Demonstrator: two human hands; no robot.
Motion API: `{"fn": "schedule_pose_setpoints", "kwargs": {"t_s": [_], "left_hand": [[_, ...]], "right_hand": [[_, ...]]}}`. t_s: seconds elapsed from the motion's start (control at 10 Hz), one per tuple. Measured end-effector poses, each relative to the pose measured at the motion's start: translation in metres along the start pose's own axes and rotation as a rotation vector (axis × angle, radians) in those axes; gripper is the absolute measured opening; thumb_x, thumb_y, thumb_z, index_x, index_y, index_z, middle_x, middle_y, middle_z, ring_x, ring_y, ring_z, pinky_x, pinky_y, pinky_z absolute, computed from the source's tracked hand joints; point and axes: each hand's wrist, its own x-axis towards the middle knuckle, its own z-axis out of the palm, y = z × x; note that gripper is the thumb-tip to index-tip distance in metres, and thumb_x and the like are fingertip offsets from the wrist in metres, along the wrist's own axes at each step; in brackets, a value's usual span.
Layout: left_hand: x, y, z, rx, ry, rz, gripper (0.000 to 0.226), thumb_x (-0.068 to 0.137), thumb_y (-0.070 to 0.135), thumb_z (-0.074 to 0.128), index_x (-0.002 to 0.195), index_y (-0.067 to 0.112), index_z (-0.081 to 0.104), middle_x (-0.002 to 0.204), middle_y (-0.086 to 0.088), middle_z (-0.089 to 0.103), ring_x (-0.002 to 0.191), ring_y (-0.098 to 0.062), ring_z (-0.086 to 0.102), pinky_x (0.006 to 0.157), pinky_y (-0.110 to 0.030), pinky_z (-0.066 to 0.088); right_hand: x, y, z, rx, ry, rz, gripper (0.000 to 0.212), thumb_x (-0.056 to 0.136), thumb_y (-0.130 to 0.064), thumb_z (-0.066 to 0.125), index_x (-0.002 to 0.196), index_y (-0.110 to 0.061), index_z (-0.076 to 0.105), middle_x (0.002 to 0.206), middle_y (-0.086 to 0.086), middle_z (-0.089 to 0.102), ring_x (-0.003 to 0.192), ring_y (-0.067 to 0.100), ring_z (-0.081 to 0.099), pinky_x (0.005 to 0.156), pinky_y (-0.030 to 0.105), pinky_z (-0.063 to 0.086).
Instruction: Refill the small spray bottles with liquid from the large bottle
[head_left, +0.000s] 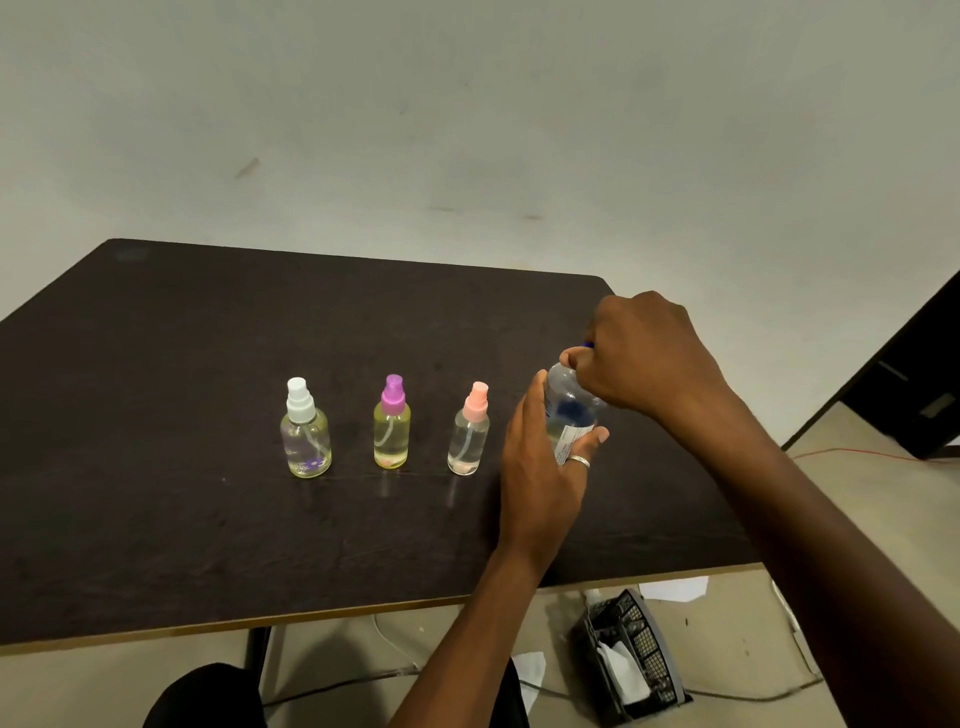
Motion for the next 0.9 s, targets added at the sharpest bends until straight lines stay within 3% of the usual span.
{"fn": "schedule_pose_setpoints", "kwargs": {"t_s": [0.3, 0.5, 0.6, 0.7, 0.9], "left_hand": [[-0.001, 0.008, -0.004, 0.02, -0.016, -0.008, 0.078, 0.087, 0.038, 0.072, 0.15, 0.028, 0.029, 0.153, 0.009, 0.04, 0.139, -0.004, 0.039, 0.11, -0.016, 0.035], [0.0, 0.011, -0.007, 0.062, -0.059, -0.028, 0.086, 0.087, 0.043, 0.07, 0.155, 0.028, 0.019, 0.157, 0.01, 0.033, 0.143, -0.005, 0.033, 0.114, -0.02, 0.033], [0.0, 0.017, -0.01, 0.093, -0.099, -0.053, 0.095, 0.085, 0.048, 0.069, 0.156, 0.03, 0.008, 0.16, 0.009, 0.028, 0.145, -0.008, 0.03, 0.112, -0.017, 0.027], [-0.003, 0.039, -0.016, 0.154, -0.153, -0.127, 0.105, 0.083, 0.053, 0.069, 0.155, 0.031, -0.004, 0.163, 0.007, 0.019, 0.147, -0.014, 0.025, 0.112, -0.022, 0.024], [-0.013, 0.089, -0.052, 0.512, -0.041, 0.071, 0.074, 0.091, 0.051, 0.058, 0.15, 0.022, 0.025, 0.154, 0.005, 0.036, 0.136, -0.013, 0.043, 0.105, -0.026, 0.04]], "right_hand": [[-0.003, 0.003, 0.006, 0.007, 0.048, 0.009, 0.021, 0.09, -0.028, 0.064, 0.076, -0.015, 0.056, 0.061, 0.0, 0.046, 0.059, 0.014, 0.049, 0.065, 0.024, 0.04], [-0.005, 0.005, 0.011, 0.014, 0.043, 0.052, 0.028, 0.089, -0.032, 0.064, 0.068, -0.017, 0.055, 0.062, 0.001, 0.051, 0.058, 0.013, 0.05, 0.063, 0.025, 0.041], [-0.006, 0.008, 0.012, 0.042, 0.041, 0.058, 0.025, 0.09, -0.04, 0.063, 0.078, -0.018, 0.062, 0.075, 0.004, 0.064, 0.064, 0.014, 0.054, 0.068, 0.025, 0.046], [-0.011, 0.01, 0.009, 0.041, 0.093, 0.065, 0.044, 0.092, -0.06, 0.047, 0.093, -0.021, 0.067, 0.088, 0.002, 0.069, 0.072, 0.016, 0.058, 0.067, 0.027, 0.046], [-0.017, 0.015, -0.009, 0.019, 0.177, 0.103, 0.061, 0.09, -0.072, 0.029, 0.074, -0.019, 0.055, 0.068, -0.001, 0.056, 0.064, 0.019, 0.056, 0.062, 0.03, 0.047]]}}
